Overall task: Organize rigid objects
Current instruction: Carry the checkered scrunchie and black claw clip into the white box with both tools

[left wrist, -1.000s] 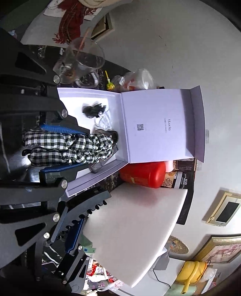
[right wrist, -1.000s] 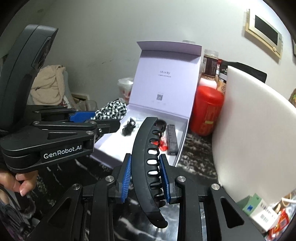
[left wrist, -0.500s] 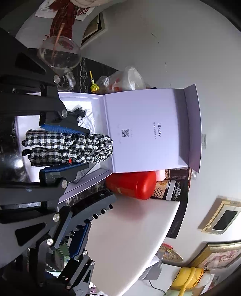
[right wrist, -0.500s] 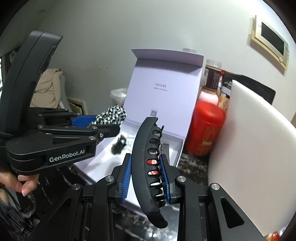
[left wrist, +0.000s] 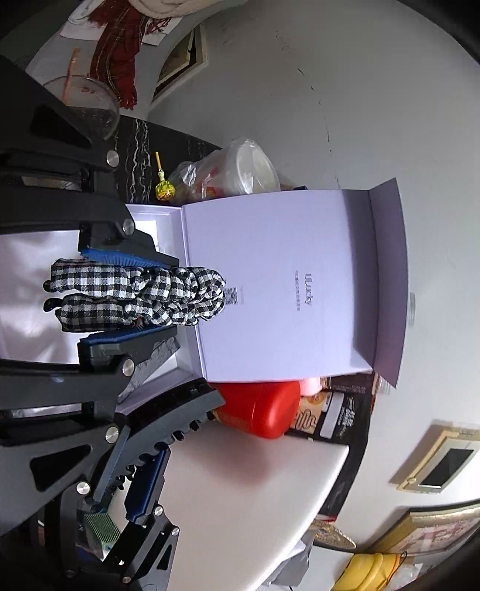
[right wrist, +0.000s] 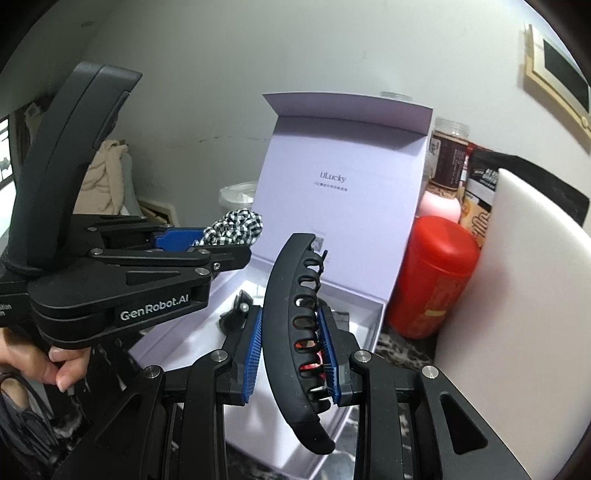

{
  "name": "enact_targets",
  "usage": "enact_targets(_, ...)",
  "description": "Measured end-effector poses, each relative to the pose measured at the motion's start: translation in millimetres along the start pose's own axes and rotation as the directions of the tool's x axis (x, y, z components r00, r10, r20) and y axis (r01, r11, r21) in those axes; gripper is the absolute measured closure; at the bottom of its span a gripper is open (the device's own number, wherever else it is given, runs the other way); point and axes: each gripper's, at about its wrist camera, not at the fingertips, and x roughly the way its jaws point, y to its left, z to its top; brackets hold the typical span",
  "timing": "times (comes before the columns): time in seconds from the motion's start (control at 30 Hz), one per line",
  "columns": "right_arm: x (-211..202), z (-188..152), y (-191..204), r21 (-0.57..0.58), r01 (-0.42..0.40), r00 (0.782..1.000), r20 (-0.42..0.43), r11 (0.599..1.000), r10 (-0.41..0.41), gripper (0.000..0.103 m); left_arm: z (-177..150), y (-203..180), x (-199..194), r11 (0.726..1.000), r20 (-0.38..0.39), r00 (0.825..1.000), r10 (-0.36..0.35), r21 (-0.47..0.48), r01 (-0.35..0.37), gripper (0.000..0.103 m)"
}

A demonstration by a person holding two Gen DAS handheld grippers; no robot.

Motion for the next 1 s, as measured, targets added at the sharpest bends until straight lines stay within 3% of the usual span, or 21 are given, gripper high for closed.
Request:
enact_targets(0.53,55.8,19.2,-14.1,-0.011,0.003,0.999,-0.037,1.000,-0.003,0.074,-0.4,15.2,55.4,0.998,-0.045,0.998,0.053,-0.024,-0.055,0.075)
enact_targets(1.0,86.3,15.4,-22.5,-0.014,0.016,0.996,-0.093,1.000,-0.018,0.074,-9.5,19.2,93.7,0.998,-0.141,0.988,0.069,0.007,-0.069,0.075)
